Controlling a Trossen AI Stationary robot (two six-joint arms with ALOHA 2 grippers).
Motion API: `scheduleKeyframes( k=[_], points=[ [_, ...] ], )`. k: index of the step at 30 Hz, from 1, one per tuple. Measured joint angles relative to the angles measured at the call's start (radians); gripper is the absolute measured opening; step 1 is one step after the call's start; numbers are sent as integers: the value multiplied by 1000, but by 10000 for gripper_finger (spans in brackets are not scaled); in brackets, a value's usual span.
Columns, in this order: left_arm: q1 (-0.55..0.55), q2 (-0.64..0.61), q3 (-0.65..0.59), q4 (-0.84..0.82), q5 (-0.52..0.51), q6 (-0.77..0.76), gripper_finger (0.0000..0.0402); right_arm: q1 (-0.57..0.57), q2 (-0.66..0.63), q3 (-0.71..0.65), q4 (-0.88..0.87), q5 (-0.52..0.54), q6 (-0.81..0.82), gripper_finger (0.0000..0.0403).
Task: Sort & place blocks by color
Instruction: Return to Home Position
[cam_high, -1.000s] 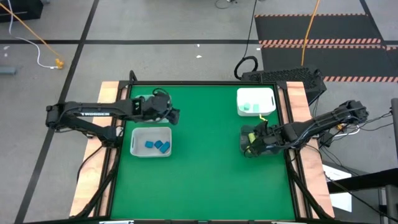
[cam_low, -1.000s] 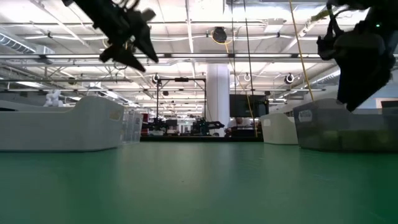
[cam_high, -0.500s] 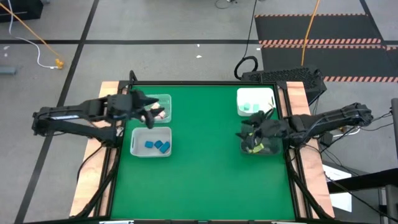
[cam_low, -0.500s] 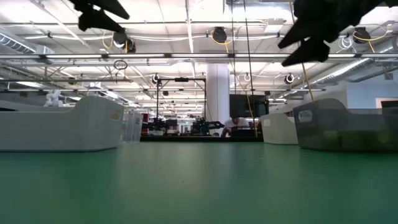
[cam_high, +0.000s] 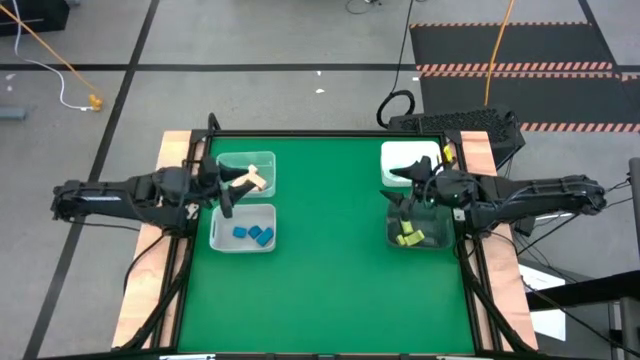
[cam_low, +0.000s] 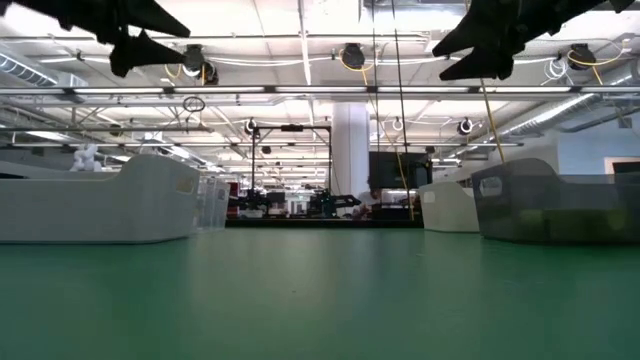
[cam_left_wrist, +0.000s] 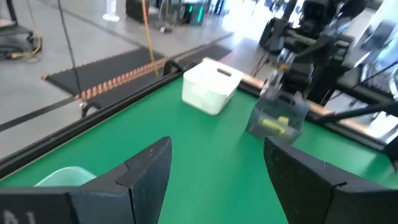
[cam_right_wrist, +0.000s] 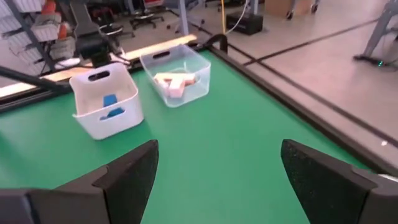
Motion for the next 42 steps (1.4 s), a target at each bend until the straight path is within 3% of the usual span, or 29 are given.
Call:
scheduleKeyframes(
  k=[8,14,18,23,35,42],
  points=[
    [0,-45,-281,492,0,7,255,-33,-2,0,82,0,-74,332],
    [0,-45,-420,803,9,37,255,-34,-2,-1,100,-7,-93,332],
    [0,-45,-485,934,10,46,255,-33,-2,-26,116,-120,-190,332],
    [0,-45,-522,975,10,45,255,-33,-3,-96,261,-241,-259,332],
    [0,-45,-542,970,11,-23,255,-33,-77,-425,802,-239,-276,332],
    [0,-45,-542,970,12,-67,255,-33,-90,-532,981,-237,-255,332]
  ],
)
